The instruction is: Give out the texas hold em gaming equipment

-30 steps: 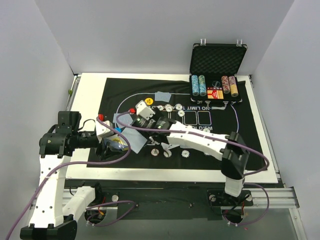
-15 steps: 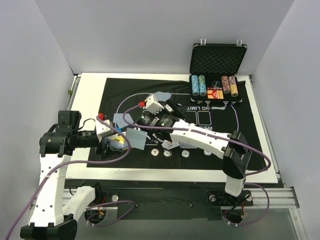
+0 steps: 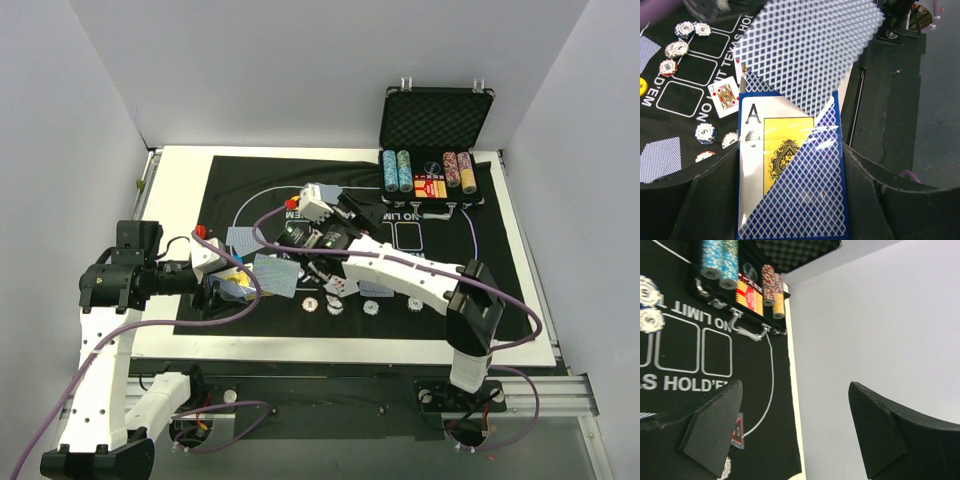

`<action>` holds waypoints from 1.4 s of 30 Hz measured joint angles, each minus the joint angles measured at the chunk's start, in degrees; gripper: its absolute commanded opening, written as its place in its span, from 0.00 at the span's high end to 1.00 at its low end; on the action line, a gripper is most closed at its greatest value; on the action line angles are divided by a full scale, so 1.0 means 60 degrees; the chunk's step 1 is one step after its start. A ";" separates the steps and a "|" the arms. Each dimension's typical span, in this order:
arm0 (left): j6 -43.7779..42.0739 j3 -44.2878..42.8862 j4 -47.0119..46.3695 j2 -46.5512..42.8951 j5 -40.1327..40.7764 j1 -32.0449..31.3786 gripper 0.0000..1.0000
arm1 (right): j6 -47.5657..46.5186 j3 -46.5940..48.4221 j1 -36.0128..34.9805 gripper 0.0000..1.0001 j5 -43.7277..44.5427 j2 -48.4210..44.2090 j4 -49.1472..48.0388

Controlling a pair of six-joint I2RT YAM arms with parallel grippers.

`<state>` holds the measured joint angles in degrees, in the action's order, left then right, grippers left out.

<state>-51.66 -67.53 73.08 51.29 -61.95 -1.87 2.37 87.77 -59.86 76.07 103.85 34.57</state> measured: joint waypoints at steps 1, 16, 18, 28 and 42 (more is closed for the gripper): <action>0.0000 0.0000 0.0000 0.0000 -0.0018 0.0000 0.94 | -0.0025 0.0055 0.0138 0.16 0.0040 0.0007 0.0087; 0.0000 0.0000 -0.0004 0.0000 -0.0073 0.0000 0.94 | -0.0929 -0.0182 -0.0087 0.17 0.0484 -0.0535 -0.0831; 0.0000 0.0000 -0.0004 0.0000 -0.0073 0.0000 0.94 | -0.0616 -0.0178 -0.0044 0.17 0.0211 -0.0535 -0.0692; 0.0040 0.0000 -0.0106 -0.0022 -0.0062 0.0000 0.94 | 0.1851 -0.0408 0.2459 0.17 -0.4637 -0.0954 -0.0091; 0.0047 0.0004 -0.0182 0.0076 -0.0007 0.0007 0.94 | 0.3938 -0.0984 0.3075 0.13 -0.9617 -0.1104 -0.0998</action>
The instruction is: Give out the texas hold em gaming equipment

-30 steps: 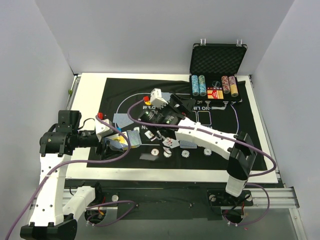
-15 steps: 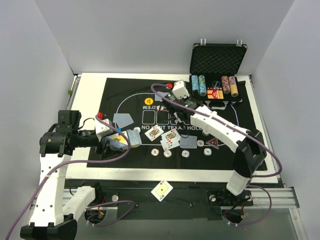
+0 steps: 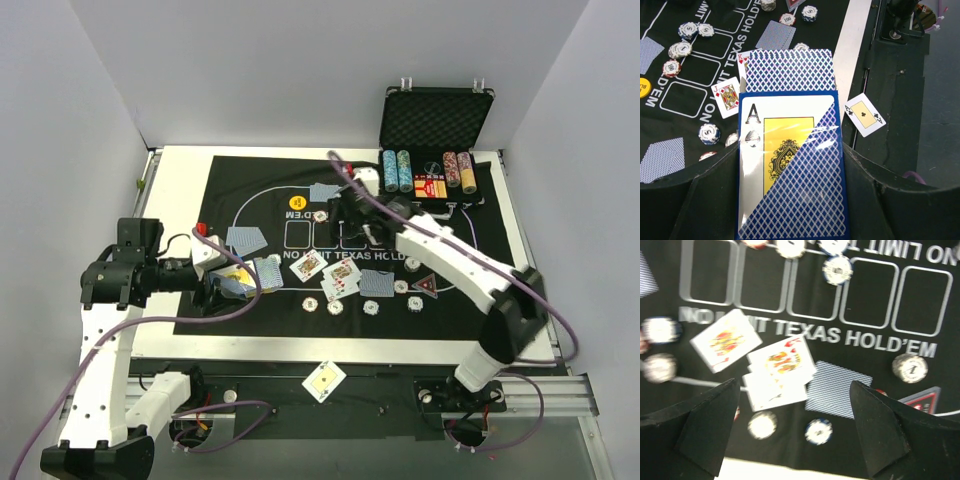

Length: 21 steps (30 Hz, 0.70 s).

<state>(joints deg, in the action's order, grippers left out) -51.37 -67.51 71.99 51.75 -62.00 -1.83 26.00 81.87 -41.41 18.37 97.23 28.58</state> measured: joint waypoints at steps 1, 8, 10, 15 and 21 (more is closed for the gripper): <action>-0.0022 0.0000 -0.0011 0.0044 -0.0004 0.0000 0.94 | 0.0211 -0.0087 0.0015 0.08 -0.0404 -0.0481 -0.0040; -0.0361 0.0087 -0.0033 0.0375 -0.0007 0.0004 0.94 | 0.1814 -0.1042 0.0291 0.02 -0.3646 -0.4499 -0.1687; -0.0492 0.0095 -0.0029 0.0419 -0.0015 0.0004 0.94 | 0.2328 -0.1490 0.0240 0.01 -0.4513 -0.4943 -0.2339; -0.0809 0.0095 -0.0011 0.0470 -0.0102 0.0004 0.94 | 0.3115 -0.2091 -0.0590 0.00 -0.5778 -0.4411 -0.3228; -0.0969 0.0095 0.0007 0.0557 -0.0153 0.0000 0.94 | 0.3388 -0.2065 -0.1563 0.00 -0.6386 -0.3147 -0.3446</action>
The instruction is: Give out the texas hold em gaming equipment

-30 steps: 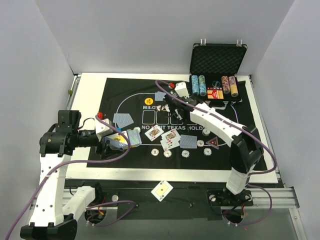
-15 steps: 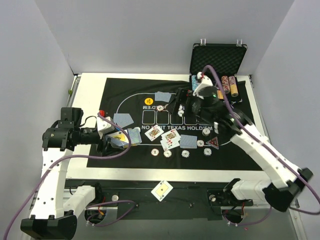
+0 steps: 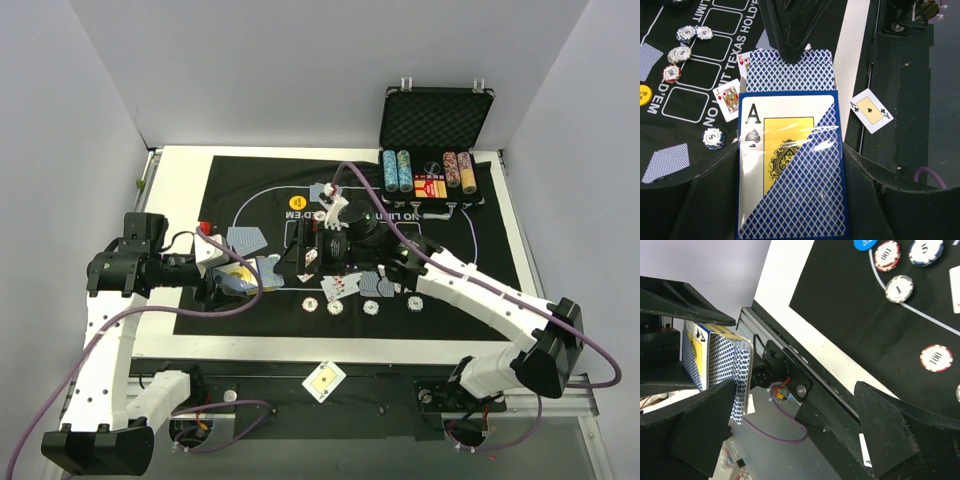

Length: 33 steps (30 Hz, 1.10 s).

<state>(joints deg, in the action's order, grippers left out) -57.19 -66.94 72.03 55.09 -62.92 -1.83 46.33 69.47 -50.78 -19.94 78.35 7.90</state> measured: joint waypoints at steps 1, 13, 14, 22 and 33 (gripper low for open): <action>-0.0011 0.0000 0.0004 0.0011 0.0004 0.0000 0.94 | 0.0040 0.0015 -0.0076 0.00 -0.0069 0.0087 -0.0066; -0.0051 0.0000 0.0025 0.0029 -0.0029 0.0000 0.94 | 0.0787 0.0029 -0.0291 0.00 -0.0408 0.0397 -0.1264; -0.0051 0.0000 0.0022 0.0029 -0.0033 0.0004 0.94 | 0.0820 0.0029 -0.0313 0.00 -0.0408 0.0430 -0.1308; 0.0004 0.0000 0.0018 0.0029 -0.0062 0.0004 0.94 | 0.0998 0.0029 -0.0426 0.00 -0.0437 0.0499 -0.1413; 0.0251 0.0000 -0.0047 0.0015 -0.0102 0.0000 0.94 | 0.1177 -0.0200 -0.0426 0.04 -0.0452 0.0499 -0.1858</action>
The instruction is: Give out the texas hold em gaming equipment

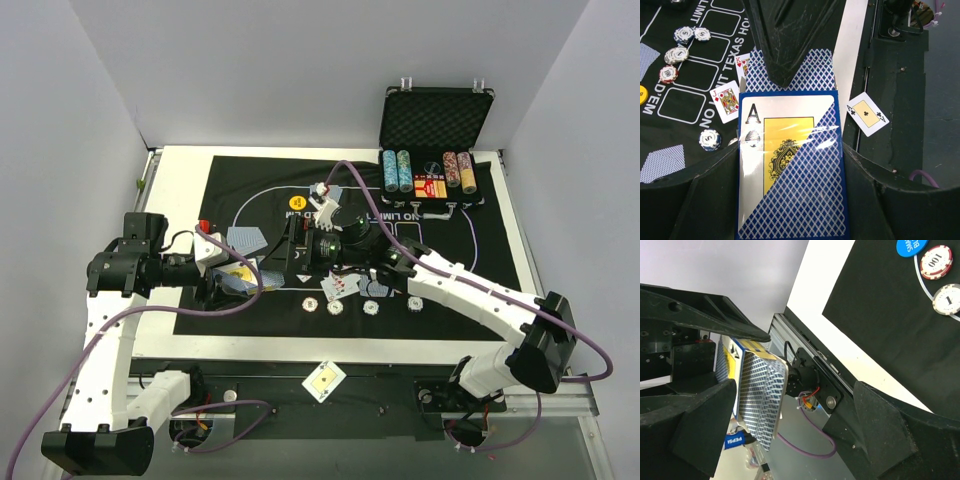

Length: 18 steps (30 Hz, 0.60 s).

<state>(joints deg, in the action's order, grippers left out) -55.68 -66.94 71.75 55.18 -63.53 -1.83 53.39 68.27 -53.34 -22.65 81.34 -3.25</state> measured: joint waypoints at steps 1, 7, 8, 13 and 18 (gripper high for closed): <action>0.0007 0.0000 0.0000 0.0000 -0.0007 0.0004 0.94 | 0.0026 -0.0055 0.0000 0.05 -0.0025 0.0000 -0.0029; 0.0076 0.0000 -0.0011 0.0000 -0.0026 0.0000 0.94 | 0.0149 -0.0423 0.0018 0.09 -0.0113 0.0000 -0.0211; 0.0095 0.0000 -0.0015 0.0000 -0.0022 0.0000 0.94 | 0.0193 -0.0484 0.0036 0.10 -0.0146 0.0000 -0.0306; 0.0215 0.0000 -0.0095 0.0000 -0.0036 0.0000 0.94 | 0.0302 -0.0543 0.0073 0.10 -0.0237 0.0000 -0.0521; 0.0270 0.0000 -0.0222 0.0000 -0.0033 0.0000 0.94 | 0.0302 -0.0474 -0.0025 0.12 -0.0237 0.0047 -0.0481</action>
<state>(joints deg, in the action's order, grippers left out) -54.06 -66.94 70.41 55.18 -63.72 -1.83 55.20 65.43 -53.49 -24.08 81.62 -6.13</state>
